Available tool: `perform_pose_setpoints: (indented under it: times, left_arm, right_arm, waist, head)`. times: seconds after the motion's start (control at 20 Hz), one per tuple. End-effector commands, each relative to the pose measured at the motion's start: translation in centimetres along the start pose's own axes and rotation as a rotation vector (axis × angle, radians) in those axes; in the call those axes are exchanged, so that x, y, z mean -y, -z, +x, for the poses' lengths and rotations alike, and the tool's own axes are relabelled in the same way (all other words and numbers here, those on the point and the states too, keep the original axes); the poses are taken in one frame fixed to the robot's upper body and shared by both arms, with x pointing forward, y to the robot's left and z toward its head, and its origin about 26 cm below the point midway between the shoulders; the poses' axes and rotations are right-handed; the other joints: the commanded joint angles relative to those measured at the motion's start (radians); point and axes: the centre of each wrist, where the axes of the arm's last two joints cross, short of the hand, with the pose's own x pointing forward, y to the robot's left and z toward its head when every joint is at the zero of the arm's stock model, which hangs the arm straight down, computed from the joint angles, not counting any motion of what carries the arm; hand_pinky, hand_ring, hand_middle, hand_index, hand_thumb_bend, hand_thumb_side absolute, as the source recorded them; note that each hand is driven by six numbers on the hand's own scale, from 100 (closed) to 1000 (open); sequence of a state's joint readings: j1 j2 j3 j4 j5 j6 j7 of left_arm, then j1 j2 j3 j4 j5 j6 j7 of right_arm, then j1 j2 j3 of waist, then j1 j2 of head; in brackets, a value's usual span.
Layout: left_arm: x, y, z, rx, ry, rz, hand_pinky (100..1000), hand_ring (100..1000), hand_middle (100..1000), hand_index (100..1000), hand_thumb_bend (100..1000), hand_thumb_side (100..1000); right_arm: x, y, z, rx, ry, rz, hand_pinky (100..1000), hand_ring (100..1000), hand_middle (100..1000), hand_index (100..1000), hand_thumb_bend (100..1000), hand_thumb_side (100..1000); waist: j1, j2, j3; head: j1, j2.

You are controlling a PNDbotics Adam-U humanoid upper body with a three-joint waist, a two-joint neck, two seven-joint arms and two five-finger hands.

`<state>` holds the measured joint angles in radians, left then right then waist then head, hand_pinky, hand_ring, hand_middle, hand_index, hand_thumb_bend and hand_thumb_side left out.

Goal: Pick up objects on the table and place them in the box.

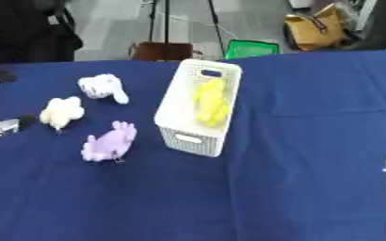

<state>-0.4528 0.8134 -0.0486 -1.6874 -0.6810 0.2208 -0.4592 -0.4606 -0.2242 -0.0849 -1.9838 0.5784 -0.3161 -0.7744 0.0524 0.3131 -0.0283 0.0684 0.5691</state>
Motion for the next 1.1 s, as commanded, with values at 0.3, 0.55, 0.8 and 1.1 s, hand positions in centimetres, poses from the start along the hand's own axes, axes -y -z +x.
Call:
perform_pose_setpoints:
  times: [0.3, 0.55, 0.8, 1.1]
  left_arm:
    - [-0.1, 1.5, -1.2, -0.029, -0.056, 0.044, 931, 958, 951, 1000, 572, 878]
    - [0.5, 2.9, -1.7, -0.041, -0.107, 0.034, 931, 957, 951, 1000, 503, 822]
    - [0.8, 4.2, -2.0, -0.055, -0.083, 0.014, 910, 944, 937, 1000, 469, 788]
    - [1.4, 5.7, -2.3, -0.078, -0.040, -0.015, 862, 909, 919, 1000, 440, 735]
  right_arm:
    - [0.1, 0.6, 0.3, 0.026, 0.017, 0.003, 817, 835, 668, 762, 100, 917]
    - [0.0, 0.6, 0.4, 0.023, 0.021, 0.004, 817, 835, 668, 761, 100, 917]
    - [-0.1, 0.6, 0.4, 0.021, 0.028, 0.007, 817, 835, 668, 761, 100, 916]
    - [-0.1, 0.5, 0.5, 0.017, 0.033, 0.009, 817, 836, 668, 759, 100, 914]
  waist:
    - [-0.001, -0.015, -0.004]
    - [-0.001, -0.014, -0.010]
    - [-0.001, -0.014, -0.017]
    - [0.000, -0.015, -0.023]
  head:
    - [0.007, -0.009]
    - [0.010, -0.009]
    - [0.014, -0.010]
    - [0.018, -0.012]
